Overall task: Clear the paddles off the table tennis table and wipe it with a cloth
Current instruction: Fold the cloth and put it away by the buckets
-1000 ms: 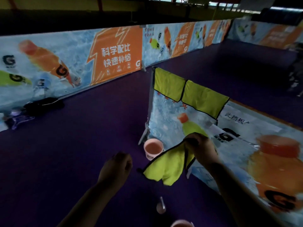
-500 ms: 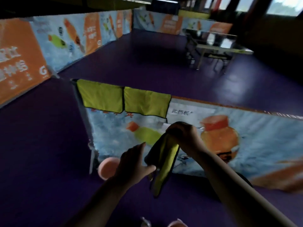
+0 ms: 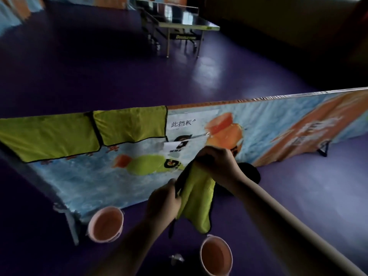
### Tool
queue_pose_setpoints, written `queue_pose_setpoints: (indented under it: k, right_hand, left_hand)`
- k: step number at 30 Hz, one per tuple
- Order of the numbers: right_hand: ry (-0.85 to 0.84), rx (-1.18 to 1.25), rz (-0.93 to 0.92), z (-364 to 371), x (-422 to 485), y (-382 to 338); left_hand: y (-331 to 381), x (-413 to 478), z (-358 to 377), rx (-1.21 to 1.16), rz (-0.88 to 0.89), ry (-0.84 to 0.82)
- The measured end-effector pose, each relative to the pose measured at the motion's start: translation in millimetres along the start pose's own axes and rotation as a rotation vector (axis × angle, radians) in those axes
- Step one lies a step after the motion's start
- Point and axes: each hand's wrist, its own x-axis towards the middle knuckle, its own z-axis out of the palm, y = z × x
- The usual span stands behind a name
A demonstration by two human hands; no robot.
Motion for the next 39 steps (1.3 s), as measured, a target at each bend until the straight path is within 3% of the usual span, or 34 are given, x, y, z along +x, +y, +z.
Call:
queue_pose_setpoints:
  k: [7, 15, 17, 21, 24, 29, 34, 37, 39]
  right_hand:
    - [0.045, 0.008, 0.046, -10, 28, 36]
    - [0.035, 0.074, 0.017, -24, 98, 90]
    - [0.035, 0.083, 0.003, -33, 123, 106]
    - [0.036, 0.025, -0.010, -50, 173, 137]
    - [0.101, -0.181, -0.023, -59, 206, 162]
    - [0.246, -0.437, -0.208, -75, 265, 189]
    - [0.371, -0.272, 0.112, -92, 326, 189]
    - [0.426, -0.121, 0.134, -92, 359, 185]
    - [0.438, -0.093, 0.138, -92, 376, 183]
  left_hand:
    - [-11, 39, 11, 0.103, 0.007, -0.057]
    - [-12, 113, 22, 0.250, -0.120, -0.022]
    - [-9, 137, 16, 0.390, -0.070, 0.003]
    - [1, 184, -11, 0.594, 0.066, 0.238]
    - [12, 220, -28, 0.603, -0.035, 0.211]
    - [10, 280, -37, 0.425, -0.198, 0.334]
    - [27, 346, -60, 0.020, -0.134, 0.461]
    - [38, 384, -72, -0.211, -0.110, 0.536]
    - [38, 407, -77, -0.243, -0.104, 0.548]
